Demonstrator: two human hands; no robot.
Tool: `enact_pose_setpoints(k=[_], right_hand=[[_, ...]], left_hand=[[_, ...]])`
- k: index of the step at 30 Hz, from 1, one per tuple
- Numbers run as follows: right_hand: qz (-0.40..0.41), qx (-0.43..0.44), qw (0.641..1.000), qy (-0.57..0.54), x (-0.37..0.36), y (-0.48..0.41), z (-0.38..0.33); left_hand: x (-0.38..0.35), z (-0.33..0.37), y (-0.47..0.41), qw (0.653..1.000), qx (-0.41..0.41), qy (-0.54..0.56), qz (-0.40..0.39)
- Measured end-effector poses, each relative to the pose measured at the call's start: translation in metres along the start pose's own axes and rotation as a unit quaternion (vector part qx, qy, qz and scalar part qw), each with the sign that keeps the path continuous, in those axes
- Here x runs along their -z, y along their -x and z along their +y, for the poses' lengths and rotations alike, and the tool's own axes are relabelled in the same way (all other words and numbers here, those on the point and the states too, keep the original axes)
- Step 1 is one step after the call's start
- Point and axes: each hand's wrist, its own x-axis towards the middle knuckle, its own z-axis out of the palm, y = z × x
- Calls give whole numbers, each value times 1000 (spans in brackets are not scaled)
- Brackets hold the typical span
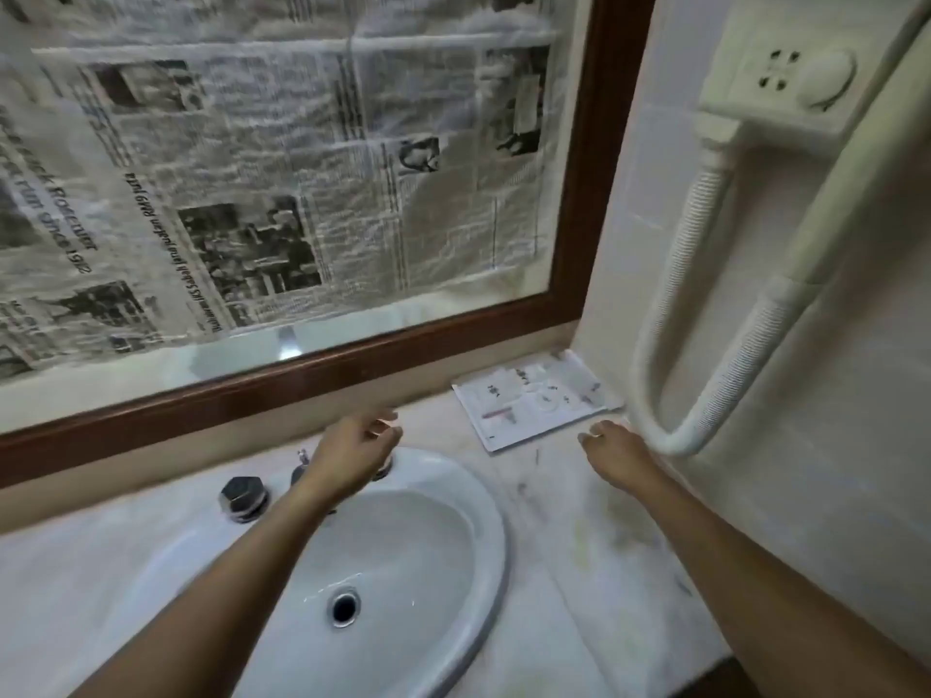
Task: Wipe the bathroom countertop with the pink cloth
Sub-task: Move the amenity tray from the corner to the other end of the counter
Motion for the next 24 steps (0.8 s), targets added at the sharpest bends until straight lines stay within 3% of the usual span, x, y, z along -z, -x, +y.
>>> enact_pose_setpoints(k=[8, 12, 18, 24], right_hand=[[-4, -97, 993, -73, -42, -86, 22], [28, -141, 981, -134, -50, -122, 24], [17, -211, 910, -358, -60, -169, 36], [33, -231, 874, -427, -54, -165, 32]], left_hand=[[-114, -13, -108, 972, 192, 131, -41], [-162, -27, -147, 960, 229, 153, -44], [-203, -13, -183, 963, 245, 105, -43], [-214, -10, -189, 940, 296, 168, -37]])
